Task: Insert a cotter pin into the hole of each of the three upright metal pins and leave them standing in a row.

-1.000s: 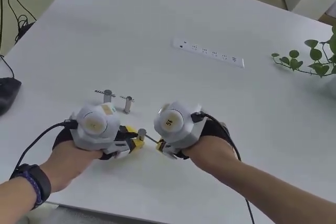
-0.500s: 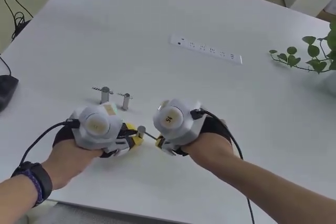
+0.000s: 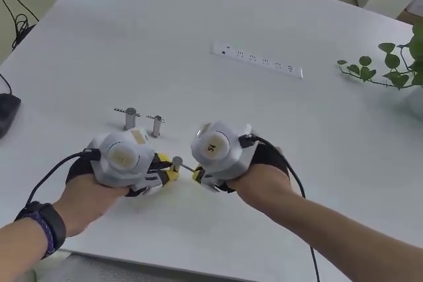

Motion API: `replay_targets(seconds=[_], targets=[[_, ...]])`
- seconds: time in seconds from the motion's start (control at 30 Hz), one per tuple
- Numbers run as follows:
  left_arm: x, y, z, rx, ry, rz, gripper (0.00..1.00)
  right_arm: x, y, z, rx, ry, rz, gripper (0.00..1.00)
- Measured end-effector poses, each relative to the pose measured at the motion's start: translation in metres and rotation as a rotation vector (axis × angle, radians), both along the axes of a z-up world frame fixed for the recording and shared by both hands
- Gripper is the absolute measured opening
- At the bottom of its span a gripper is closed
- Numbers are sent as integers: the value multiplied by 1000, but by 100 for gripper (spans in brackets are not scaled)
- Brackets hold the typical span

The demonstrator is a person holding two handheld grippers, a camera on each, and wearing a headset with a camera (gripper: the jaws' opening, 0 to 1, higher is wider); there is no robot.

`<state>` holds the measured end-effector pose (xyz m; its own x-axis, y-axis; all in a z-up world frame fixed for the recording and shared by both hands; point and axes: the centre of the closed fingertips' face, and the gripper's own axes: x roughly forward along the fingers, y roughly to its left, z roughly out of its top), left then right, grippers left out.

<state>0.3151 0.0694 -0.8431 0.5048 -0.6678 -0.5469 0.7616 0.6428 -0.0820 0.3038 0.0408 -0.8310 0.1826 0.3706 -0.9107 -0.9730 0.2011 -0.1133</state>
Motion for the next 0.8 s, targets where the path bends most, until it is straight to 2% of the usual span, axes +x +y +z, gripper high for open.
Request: replay_targets(seconds=[0.73, 0.8], targets=[[-2, -2, 1, -3, 2, 2, 10, 4, 25, 2, 55, 5, -12, 3], [-1, -2, 1, -4, 2, 5, 10, 4, 23, 1, 47, 6, -15, 3]])
